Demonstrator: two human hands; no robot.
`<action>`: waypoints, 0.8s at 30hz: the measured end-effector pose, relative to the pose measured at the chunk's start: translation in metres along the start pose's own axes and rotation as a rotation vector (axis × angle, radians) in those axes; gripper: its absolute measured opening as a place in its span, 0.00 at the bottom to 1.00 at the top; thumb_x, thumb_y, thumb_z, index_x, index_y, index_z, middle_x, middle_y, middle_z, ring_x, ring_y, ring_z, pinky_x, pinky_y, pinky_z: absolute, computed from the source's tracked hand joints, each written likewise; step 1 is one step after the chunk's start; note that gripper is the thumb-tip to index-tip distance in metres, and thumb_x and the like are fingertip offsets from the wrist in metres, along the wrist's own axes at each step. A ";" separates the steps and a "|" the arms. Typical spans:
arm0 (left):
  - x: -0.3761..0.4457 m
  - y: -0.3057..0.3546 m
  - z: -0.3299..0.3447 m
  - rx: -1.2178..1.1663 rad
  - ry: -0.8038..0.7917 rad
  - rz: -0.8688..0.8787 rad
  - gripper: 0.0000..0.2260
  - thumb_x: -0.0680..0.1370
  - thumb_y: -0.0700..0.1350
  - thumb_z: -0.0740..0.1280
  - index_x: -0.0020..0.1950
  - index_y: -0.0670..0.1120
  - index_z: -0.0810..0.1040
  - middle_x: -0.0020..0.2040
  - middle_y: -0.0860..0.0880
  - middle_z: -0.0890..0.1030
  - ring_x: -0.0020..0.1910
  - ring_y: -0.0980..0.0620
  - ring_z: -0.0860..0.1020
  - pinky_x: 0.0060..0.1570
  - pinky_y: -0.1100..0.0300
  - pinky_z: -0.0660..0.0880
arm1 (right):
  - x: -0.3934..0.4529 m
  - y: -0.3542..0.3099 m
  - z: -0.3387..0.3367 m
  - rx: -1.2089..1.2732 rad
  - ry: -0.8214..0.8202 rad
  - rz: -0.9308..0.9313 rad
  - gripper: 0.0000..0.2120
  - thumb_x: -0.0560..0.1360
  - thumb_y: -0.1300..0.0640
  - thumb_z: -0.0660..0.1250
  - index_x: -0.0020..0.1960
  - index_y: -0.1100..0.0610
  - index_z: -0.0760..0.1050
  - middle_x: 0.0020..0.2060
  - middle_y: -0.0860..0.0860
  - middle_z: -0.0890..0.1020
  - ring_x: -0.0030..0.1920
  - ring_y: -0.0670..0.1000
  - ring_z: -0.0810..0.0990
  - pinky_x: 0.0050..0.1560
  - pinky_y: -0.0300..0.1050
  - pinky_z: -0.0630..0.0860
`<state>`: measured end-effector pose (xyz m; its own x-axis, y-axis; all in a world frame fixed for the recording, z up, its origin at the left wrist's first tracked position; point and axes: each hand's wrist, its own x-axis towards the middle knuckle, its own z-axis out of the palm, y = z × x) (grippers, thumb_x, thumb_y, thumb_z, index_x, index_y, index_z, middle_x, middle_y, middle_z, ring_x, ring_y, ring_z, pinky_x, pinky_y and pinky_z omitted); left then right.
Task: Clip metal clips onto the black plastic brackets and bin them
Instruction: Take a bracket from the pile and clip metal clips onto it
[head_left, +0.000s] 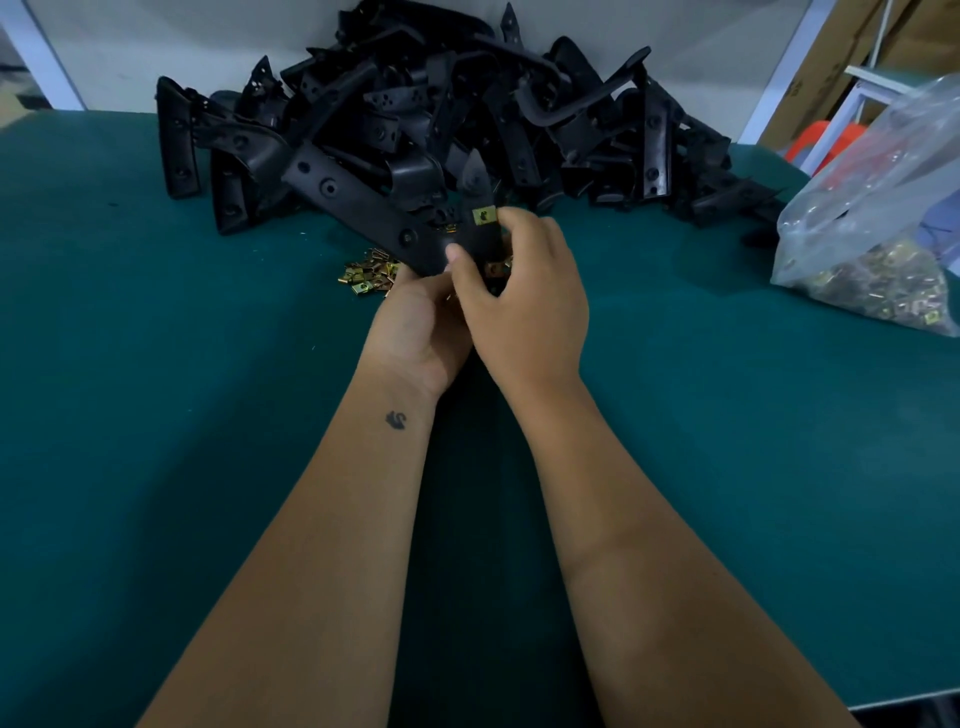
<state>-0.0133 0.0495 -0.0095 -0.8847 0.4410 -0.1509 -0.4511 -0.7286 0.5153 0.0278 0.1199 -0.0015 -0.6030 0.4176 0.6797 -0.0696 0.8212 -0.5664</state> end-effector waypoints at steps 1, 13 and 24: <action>0.000 0.000 0.000 0.039 -0.021 0.001 0.17 0.80 0.30 0.58 0.58 0.48 0.78 0.50 0.44 0.85 0.48 0.46 0.85 0.49 0.51 0.82 | 0.000 0.000 0.000 0.002 0.026 0.001 0.17 0.75 0.47 0.69 0.57 0.57 0.78 0.48 0.50 0.79 0.46 0.51 0.78 0.42 0.48 0.76; 0.001 0.000 0.001 -0.048 0.068 0.021 0.14 0.82 0.34 0.59 0.66 0.42 0.75 0.56 0.42 0.84 0.53 0.45 0.84 0.48 0.51 0.83 | 0.000 -0.002 0.002 0.136 -0.043 0.125 0.20 0.74 0.48 0.72 0.62 0.55 0.75 0.53 0.47 0.80 0.53 0.47 0.78 0.50 0.41 0.74; 0.002 0.001 0.002 -0.003 0.109 -0.051 0.17 0.84 0.37 0.57 0.73 0.40 0.71 0.68 0.41 0.77 0.68 0.44 0.75 0.69 0.49 0.71 | -0.002 0.000 0.002 0.078 0.013 -0.008 0.11 0.73 0.54 0.72 0.45 0.61 0.77 0.42 0.51 0.80 0.42 0.53 0.77 0.42 0.53 0.75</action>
<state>-0.0148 0.0510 -0.0074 -0.8679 0.4183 -0.2680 -0.4964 -0.7083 0.5019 0.0272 0.1187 -0.0035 -0.5916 0.4170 0.6900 -0.1366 0.7916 -0.5955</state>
